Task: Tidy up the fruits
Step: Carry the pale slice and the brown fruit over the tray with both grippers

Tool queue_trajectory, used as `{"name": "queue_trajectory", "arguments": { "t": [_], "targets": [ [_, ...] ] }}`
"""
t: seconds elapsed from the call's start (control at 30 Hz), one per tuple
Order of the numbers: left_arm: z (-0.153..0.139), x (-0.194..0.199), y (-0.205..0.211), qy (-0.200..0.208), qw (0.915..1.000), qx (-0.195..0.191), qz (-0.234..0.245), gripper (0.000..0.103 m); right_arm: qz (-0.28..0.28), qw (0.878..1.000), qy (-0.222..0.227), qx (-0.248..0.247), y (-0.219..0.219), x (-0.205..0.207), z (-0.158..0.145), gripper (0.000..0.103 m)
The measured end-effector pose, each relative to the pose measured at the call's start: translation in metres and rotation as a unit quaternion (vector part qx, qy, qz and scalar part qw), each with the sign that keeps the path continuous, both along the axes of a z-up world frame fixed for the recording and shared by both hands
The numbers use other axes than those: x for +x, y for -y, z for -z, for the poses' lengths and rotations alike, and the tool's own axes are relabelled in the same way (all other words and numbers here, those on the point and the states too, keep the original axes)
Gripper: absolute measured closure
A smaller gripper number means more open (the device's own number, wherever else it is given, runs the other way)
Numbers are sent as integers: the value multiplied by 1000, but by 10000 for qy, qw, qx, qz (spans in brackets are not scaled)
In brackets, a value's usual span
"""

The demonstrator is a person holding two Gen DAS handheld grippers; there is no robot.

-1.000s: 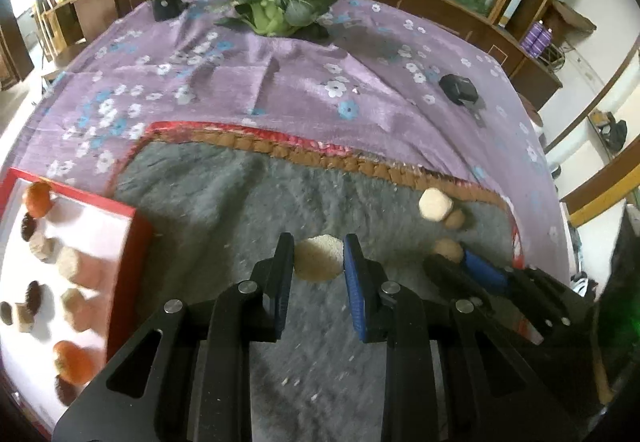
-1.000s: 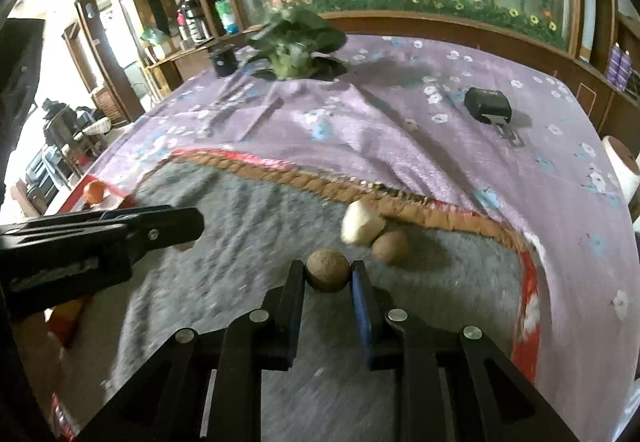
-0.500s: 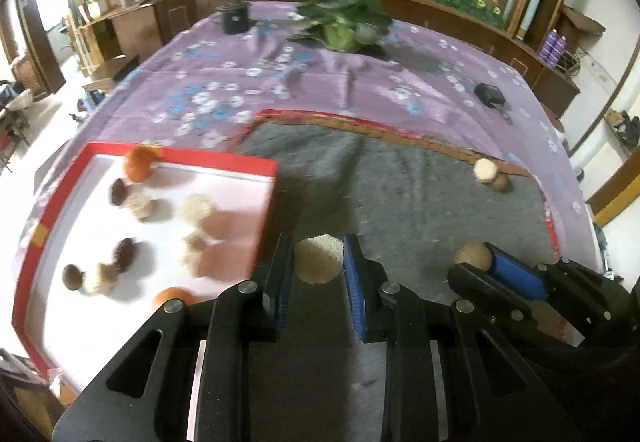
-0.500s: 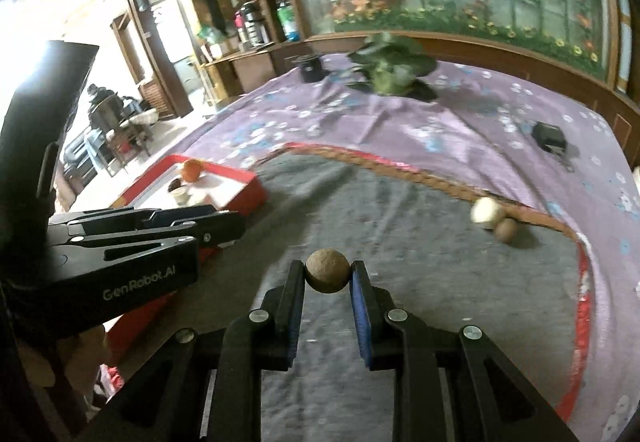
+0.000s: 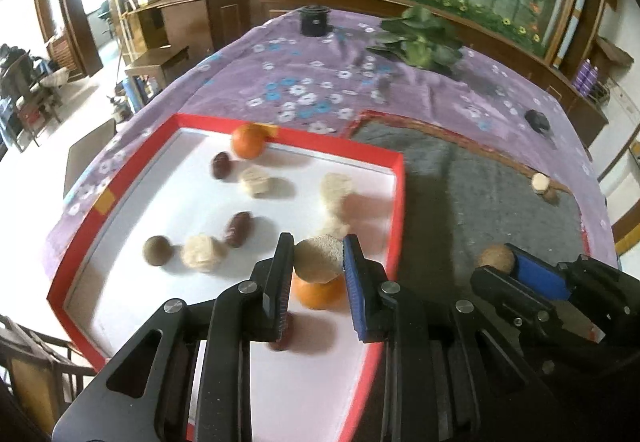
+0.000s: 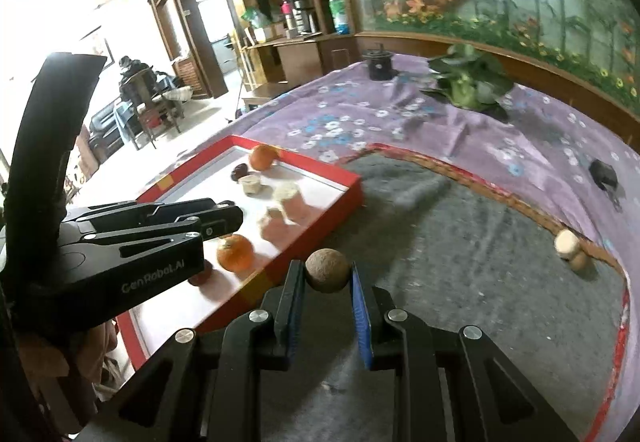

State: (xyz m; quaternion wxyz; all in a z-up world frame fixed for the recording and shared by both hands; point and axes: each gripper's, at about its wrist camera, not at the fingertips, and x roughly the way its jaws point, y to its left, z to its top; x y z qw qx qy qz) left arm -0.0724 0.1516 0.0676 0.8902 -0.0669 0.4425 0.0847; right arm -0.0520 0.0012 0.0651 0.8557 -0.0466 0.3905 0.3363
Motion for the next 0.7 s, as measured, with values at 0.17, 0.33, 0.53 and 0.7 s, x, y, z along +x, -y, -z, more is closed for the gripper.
{"name": "queue_trajectory", "arguments": {
  "t": [0.17,0.33,0.53,0.7],
  "targets": [
    [3,-8,-21,-7,9998,-41,-179,79,-217,9997,3,-102,-23,-3,1,81],
    [6,-19,-45,-23,9992,-95,-393,79,-400,9991,-2,-173,-42,-4,2,81],
    [12,-32,-71,-86,9979,-183,-610,79,-610,9978,-3,-249,-67,-2,3,81],
    [20,-38,-83,-169,9972,-248,-689,79,-843,9959,3,-339,-93,3,4,81]
  ]
}}
